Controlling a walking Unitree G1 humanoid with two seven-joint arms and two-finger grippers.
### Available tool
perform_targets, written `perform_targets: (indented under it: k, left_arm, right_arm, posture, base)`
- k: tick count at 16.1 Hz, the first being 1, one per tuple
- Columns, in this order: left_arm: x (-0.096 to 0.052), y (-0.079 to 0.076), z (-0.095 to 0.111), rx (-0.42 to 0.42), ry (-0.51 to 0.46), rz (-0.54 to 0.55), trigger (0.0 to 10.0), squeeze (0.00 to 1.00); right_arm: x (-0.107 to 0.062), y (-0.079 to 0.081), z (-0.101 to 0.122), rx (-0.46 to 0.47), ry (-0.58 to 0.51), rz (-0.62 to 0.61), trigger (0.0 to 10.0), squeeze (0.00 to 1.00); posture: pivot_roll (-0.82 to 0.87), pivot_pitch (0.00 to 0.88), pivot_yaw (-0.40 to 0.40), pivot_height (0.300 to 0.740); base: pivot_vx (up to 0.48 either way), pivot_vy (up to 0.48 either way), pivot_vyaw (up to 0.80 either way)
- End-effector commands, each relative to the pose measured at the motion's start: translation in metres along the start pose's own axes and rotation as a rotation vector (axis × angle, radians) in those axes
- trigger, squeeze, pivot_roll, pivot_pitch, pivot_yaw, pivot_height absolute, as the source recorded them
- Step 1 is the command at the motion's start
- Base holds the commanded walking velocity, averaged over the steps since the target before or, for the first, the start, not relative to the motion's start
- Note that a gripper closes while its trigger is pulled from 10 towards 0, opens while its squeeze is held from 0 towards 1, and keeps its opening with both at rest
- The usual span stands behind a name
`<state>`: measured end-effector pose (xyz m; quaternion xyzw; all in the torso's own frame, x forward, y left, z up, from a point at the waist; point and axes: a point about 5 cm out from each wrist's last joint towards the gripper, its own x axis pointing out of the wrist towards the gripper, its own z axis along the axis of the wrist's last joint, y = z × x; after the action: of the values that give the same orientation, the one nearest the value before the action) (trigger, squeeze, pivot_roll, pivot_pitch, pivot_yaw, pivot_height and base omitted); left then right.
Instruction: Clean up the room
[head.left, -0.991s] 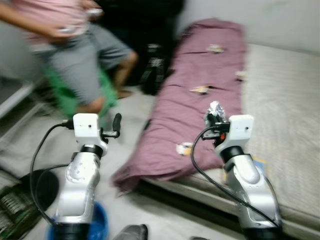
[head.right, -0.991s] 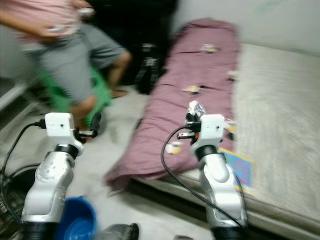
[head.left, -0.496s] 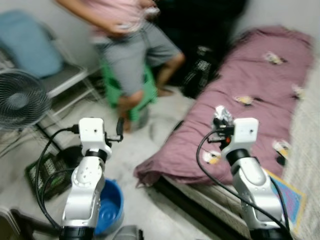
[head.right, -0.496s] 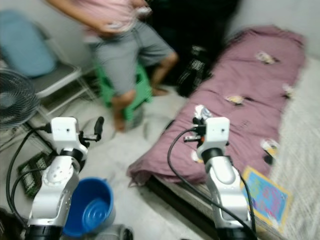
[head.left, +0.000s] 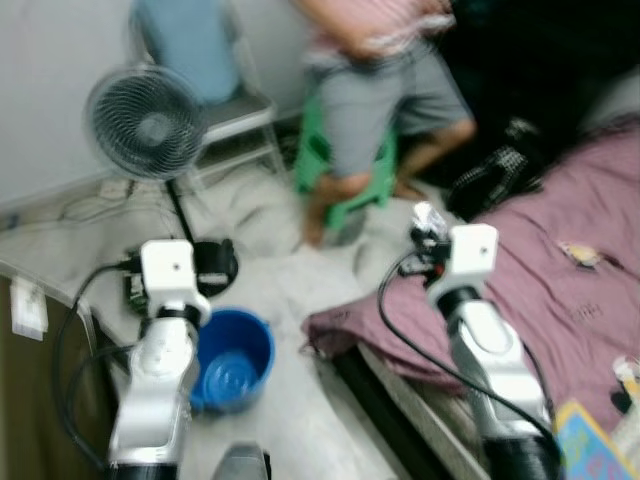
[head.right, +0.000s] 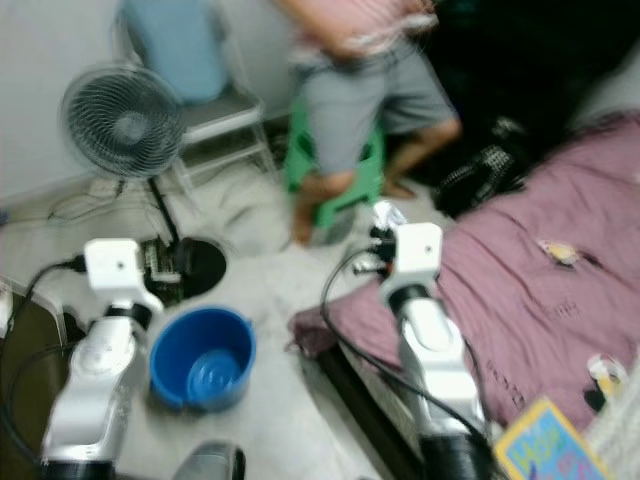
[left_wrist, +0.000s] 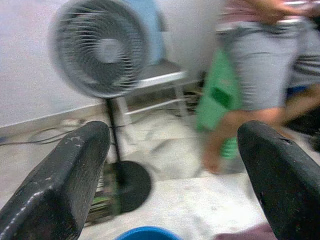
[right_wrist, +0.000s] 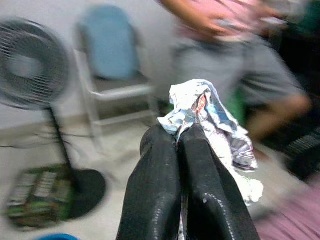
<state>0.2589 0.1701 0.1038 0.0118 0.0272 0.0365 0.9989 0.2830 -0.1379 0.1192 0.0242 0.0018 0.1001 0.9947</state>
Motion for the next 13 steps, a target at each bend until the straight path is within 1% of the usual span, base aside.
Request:
perform_targets:
  k: [1, 6, 13]
  left_arm:
    - [0.001, -0.002, 0.004, 0.0, -0.014, 0.0, 10.0, 0.0]
    - [0.006, -0.007, 0.006, 0.0, -0.019, -0.032, 10.0, 0.0]
    - [0.008, -0.012, 0.009, 0.001, -0.031, -0.057, 10.0, 0.0]
  right_arm:
    - [0.0, -0.003, 0.001, -0.014, -0.005, 0.003, 10.0, 0.0]
    - [-0.002, -0.007, 0.0, -0.02, -0.008, -0.011, 10.0, 0.0]
    - [0.001, -0.005, 0.001, -0.028, -0.016, 0.0, 10.0, 0.0]
  posture:
    - [0.06, 0.0, -0.037, 0.74]
    - [0.03, 0.0, -0.021, 0.74]
    - [0.03, 0.0, -0.023, 0.74]
  base:
    - [0.0, 0.0, 0.8]
    - [0.0, 0.0, 0.8]
    - [0.0, 0.0, 0.8]
